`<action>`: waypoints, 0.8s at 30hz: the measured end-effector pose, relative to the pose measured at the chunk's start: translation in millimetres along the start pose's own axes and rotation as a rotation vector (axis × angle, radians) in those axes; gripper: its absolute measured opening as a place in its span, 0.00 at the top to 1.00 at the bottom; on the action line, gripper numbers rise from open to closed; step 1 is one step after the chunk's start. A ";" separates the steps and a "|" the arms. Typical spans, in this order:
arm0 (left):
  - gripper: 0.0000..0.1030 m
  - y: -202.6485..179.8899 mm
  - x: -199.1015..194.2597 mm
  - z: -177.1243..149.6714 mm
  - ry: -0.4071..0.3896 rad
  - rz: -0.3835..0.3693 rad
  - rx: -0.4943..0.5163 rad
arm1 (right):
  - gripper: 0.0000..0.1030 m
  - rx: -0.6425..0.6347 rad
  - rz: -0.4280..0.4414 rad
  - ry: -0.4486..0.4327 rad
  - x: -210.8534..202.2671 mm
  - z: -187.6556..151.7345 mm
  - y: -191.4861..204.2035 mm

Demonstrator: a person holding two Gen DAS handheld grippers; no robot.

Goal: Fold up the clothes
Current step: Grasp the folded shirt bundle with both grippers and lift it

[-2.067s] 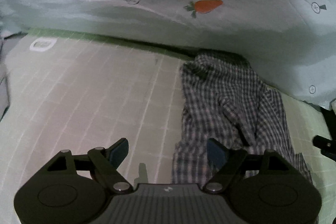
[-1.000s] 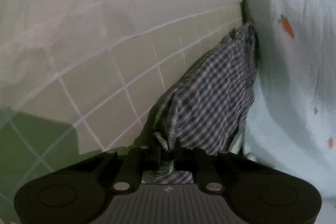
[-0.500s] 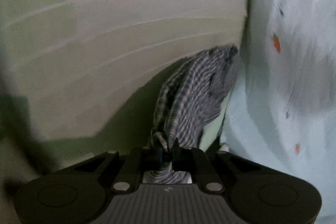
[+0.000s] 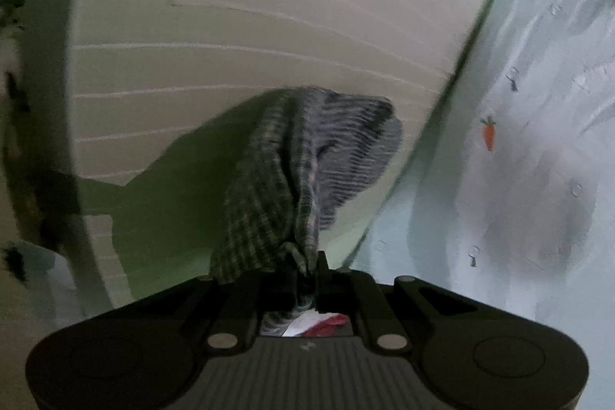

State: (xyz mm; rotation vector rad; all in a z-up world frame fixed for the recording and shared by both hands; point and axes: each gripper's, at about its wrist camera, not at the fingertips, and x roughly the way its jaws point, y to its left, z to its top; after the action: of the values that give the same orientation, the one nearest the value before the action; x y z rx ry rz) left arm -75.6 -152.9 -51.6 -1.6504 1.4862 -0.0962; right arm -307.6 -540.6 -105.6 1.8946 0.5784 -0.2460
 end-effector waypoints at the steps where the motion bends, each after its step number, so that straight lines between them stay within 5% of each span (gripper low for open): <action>1: 0.93 -3.5 1.1 2.3 0.005 -0.007 0.010 | 0.93 -0.001 0.017 -0.003 5.4 3.7 6.0; 12: 0.90 -90.9 93.0 60.4 0.065 -0.051 0.166 | 0.88 -0.118 0.115 -0.078 83.7 85.6 88.2; 14: 0.74 -118.1 112.9 93.3 0.054 -0.037 0.218 | 0.80 -0.151 0.106 -0.110 106.1 106.6 104.4; 16: 0.54 -142.2 127.2 113.9 0.029 -0.011 0.287 | 0.48 -0.207 0.112 -0.136 123.0 124.1 120.3; 20: 0.24 -172.9 147.8 122.8 0.008 0.036 0.477 | 0.31 -0.423 0.029 -0.259 131.3 127.4 145.8; 24: 0.21 -175.4 156.4 119.8 -0.053 0.204 0.755 | 0.23 -0.643 -0.152 -0.304 137.5 113.4 141.3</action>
State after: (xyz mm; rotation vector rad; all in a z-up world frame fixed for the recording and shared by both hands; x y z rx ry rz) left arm 171.7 -237.5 -87.2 -0.8846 1.3375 -0.4391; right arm -107.4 -647.9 -93.9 1.1676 0.5150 -0.3866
